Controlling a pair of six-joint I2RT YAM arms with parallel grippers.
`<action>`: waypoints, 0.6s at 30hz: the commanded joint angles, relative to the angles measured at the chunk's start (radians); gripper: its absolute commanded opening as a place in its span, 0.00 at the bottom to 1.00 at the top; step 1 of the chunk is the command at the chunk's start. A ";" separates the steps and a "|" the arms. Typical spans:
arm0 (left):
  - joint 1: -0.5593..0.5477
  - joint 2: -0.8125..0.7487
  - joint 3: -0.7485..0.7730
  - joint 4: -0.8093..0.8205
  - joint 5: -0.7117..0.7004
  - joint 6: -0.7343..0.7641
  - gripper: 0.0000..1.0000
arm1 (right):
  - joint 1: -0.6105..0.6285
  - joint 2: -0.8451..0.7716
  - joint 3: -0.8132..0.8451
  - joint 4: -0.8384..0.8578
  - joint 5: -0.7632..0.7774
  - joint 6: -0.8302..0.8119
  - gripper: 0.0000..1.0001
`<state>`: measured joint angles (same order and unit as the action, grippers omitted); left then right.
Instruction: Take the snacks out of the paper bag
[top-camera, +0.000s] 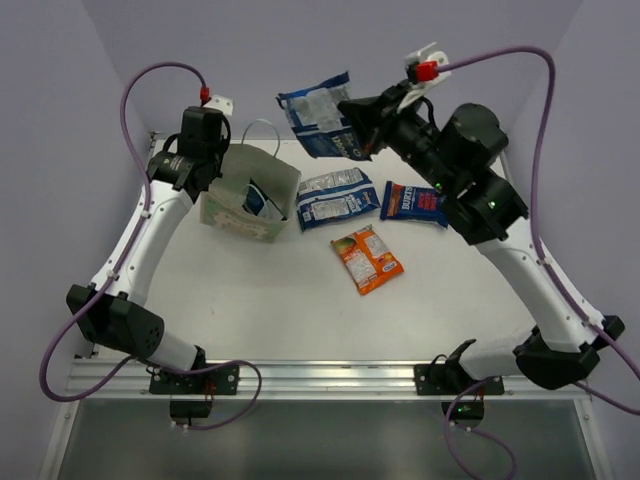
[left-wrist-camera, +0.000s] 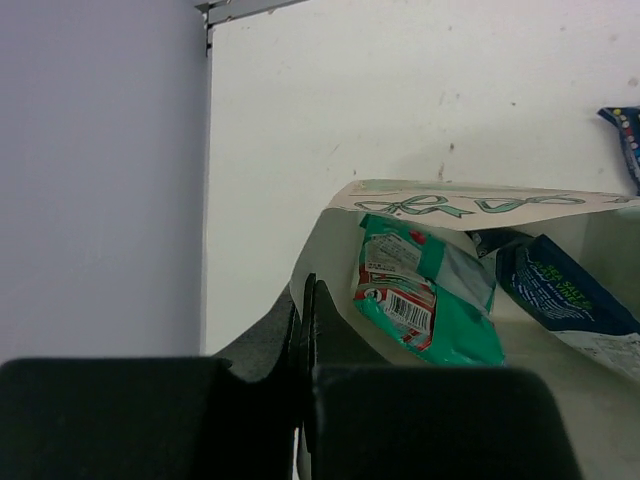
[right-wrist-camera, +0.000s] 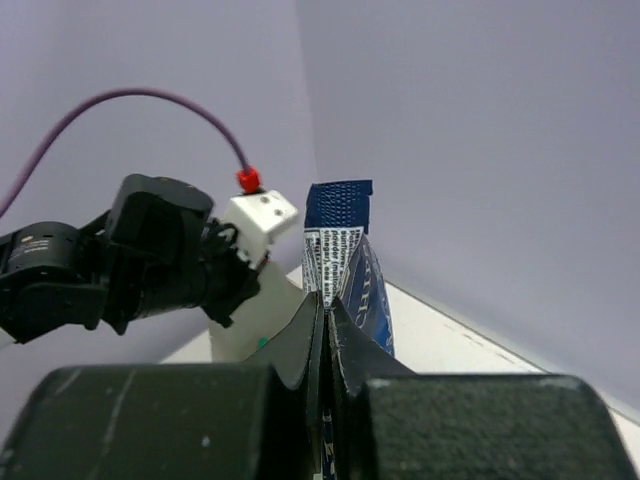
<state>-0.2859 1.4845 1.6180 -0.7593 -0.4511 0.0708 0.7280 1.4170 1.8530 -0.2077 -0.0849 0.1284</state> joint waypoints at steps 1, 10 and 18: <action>0.025 0.029 0.074 0.072 -0.093 0.014 0.00 | -0.048 -0.108 -0.145 -0.015 0.163 0.059 0.00; 0.047 0.072 0.129 0.149 -0.138 0.092 0.00 | -0.070 -0.283 -0.533 -0.156 -0.010 0.169 0.00; 0.048 0.034 0.089 0.261 0.014 0.230 0.00 | 0.037 -0.222 -0.837 0.146 -0.481 0.382 0.00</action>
<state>-0.2440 1.5696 1.6871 -0.6270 -0.4973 0.2077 0.7547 1.1881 1.0878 -0.2829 -0.3389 0.3748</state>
